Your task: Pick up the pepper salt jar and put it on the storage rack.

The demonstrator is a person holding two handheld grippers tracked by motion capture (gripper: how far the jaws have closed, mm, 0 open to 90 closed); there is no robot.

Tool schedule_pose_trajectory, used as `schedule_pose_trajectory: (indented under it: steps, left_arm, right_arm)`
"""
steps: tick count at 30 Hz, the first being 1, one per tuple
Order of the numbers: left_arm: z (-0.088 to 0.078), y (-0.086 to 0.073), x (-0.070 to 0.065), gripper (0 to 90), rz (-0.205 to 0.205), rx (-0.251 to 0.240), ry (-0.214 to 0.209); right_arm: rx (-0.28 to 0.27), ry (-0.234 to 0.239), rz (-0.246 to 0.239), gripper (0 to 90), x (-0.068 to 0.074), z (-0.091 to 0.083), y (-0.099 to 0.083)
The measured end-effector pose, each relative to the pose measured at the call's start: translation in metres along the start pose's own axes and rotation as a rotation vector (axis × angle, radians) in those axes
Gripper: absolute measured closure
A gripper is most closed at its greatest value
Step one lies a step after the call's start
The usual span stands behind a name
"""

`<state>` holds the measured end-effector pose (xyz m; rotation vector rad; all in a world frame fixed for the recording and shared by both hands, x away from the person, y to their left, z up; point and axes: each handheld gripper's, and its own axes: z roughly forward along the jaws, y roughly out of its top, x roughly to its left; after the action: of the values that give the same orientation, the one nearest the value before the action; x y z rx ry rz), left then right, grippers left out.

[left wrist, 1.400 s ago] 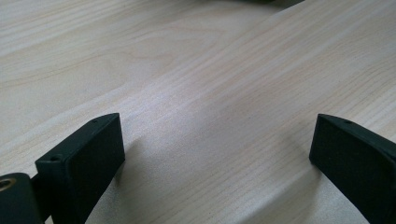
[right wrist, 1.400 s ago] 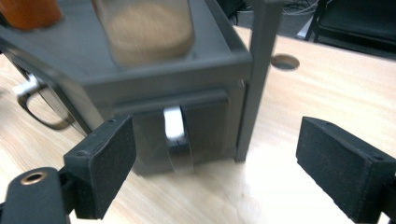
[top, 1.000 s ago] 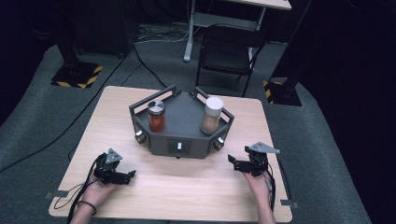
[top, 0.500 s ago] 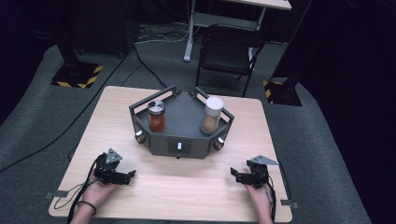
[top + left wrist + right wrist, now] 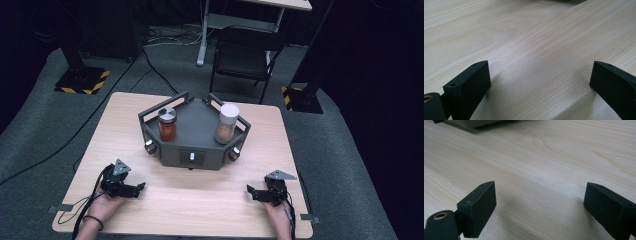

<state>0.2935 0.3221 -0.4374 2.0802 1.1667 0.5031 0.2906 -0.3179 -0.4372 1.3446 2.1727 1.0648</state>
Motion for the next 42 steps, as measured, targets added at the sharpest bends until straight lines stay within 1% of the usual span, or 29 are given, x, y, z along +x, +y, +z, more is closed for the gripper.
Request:
schedule_pose_trajectory:
  steps: [6,15,24,42]
  left_arm:
    - [0.000,0.000,0.000,2.8,0.000,0.000,0.000]
    - [0.000,0.000,0.000,2.7,0.000,0.000,0.000]
    - [0.000,0.000,0.000,2.7,0.000,0.000,0.000]
    - [0.000,0.000,0.001,2.5,0.003,-0.001,-0.004]
  right_arm:
    - [0.030,-0.051,-0.066,8.8,0.015,0.003,0.004]
    - [0.033,-0.057,-0.055,7.4,0.017,0.003,0.005]
    - [0.038,-0.058,-0.055,5.0,0.017,0.005,0.007]
    - [0.045,-0.066,-0.047,3.0,0.019,0.006,0.008]
